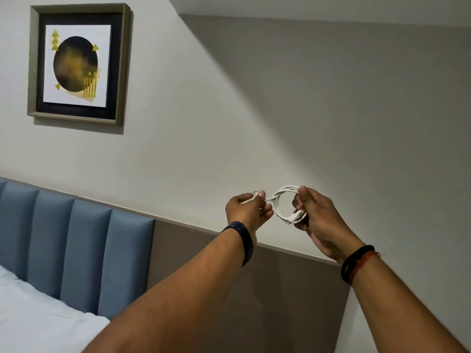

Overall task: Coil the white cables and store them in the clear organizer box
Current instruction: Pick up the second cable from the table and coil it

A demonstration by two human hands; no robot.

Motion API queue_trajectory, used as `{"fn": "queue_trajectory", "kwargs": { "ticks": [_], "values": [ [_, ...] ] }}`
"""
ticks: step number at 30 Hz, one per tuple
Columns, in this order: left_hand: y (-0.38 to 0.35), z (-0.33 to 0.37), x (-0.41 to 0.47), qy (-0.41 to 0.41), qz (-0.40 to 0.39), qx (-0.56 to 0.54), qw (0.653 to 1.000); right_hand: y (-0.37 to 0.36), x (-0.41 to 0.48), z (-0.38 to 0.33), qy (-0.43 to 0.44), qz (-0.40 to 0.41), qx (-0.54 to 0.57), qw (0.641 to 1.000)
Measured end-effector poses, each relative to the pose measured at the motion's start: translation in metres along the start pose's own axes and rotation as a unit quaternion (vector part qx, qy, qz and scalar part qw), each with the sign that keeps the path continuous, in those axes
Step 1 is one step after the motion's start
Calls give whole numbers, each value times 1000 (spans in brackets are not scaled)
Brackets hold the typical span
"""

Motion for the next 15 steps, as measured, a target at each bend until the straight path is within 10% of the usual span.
{"fn": "queue_trajectory", "kwargs": {
  "ticks": [15],
  "values": [
    [-23,15,-12,-211,-60,269,938,2,-2,-1,-27,-29,66,997]
  ]
}}
Point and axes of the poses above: each hand's wrist, its own x-axis towards the middle knuckle, its own y-axis out of the back of the hand, z = x × y, the point moved 8 cm from there along x, towards the middle knuckle, and after that the axes turned 6 degrees about z, right-handed, at the moved point
